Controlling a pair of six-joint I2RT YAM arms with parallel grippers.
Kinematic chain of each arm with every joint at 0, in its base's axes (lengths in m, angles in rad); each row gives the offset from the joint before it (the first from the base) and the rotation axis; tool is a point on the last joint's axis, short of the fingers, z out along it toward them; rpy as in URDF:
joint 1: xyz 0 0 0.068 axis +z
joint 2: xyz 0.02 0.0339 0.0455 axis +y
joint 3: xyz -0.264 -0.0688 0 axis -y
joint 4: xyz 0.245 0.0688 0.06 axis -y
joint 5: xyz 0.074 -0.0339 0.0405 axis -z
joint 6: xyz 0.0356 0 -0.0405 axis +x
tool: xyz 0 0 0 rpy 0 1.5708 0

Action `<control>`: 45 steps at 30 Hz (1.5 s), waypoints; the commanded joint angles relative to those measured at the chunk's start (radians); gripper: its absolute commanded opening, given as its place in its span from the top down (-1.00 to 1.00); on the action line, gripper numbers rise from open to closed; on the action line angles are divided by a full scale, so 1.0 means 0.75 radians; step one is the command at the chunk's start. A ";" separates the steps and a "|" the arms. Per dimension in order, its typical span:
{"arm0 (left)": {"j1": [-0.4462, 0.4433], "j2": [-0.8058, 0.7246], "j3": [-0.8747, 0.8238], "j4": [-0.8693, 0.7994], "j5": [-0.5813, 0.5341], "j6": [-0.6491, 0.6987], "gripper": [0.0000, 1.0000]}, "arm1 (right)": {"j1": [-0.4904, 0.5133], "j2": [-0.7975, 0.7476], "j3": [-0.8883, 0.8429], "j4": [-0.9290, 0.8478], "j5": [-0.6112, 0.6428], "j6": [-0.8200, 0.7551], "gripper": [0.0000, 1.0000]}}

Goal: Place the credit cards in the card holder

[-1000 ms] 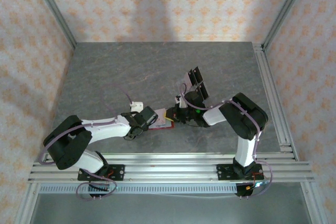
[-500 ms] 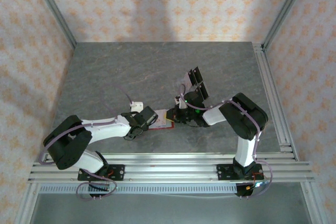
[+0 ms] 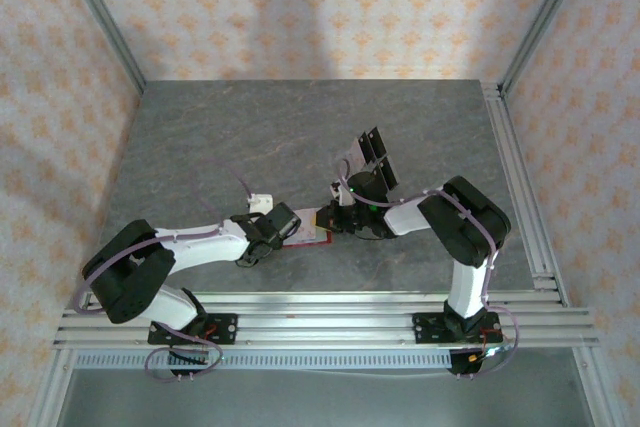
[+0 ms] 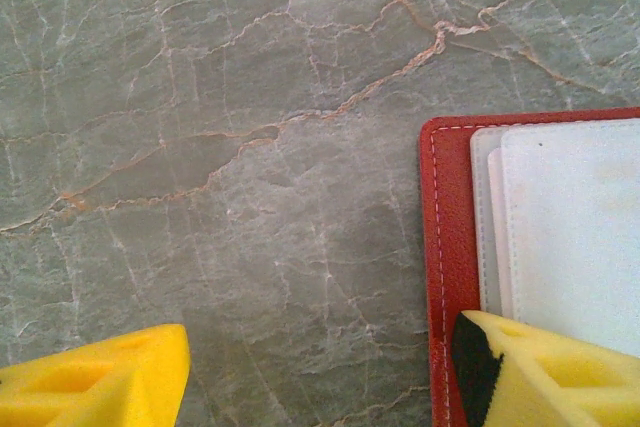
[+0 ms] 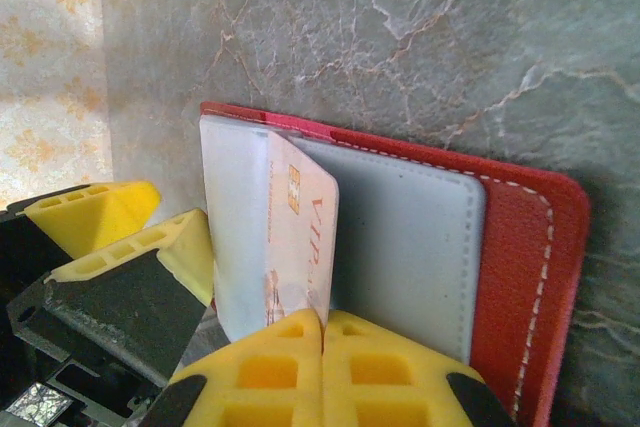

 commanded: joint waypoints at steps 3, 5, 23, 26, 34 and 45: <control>-0.007 0.002 -0.035 -0.019 -0.031 -0.013 -0.43 | 0.015 0.036 0.026 -0.110 0.057 -0.056 1.00; -0.007 0.003 -0.037 -0.019 -0.032 -0.015 -0.43 | 0.023 0.048 0.043 -0.112 0.046 -0.053 1.00; -0.007 0.000 -0.041 -0.019 -0.035 -0.015 -0.43 | 0.024 -0.005 0.026 -0.248 0.011 -0.159 1.00; -0.007 -0.003 -0.043 -0.022 -0.035 -0.015 -0.43 | 0.014 -0.014 0.012 -0.264 0.006 -0.172 1.00; -0.007 -0.002 -0.042 -0.024 -0.036 -0.017 -0.43 | 0.005 0.007 0.047 -0.305 -0.031 -0.190 1.00; -0.008 0.005 -0.041 -0.017 -0.033 -0.017 -0.43 | 0.011 0.061 0.136 -0.350 -0.066 -0.191 1.00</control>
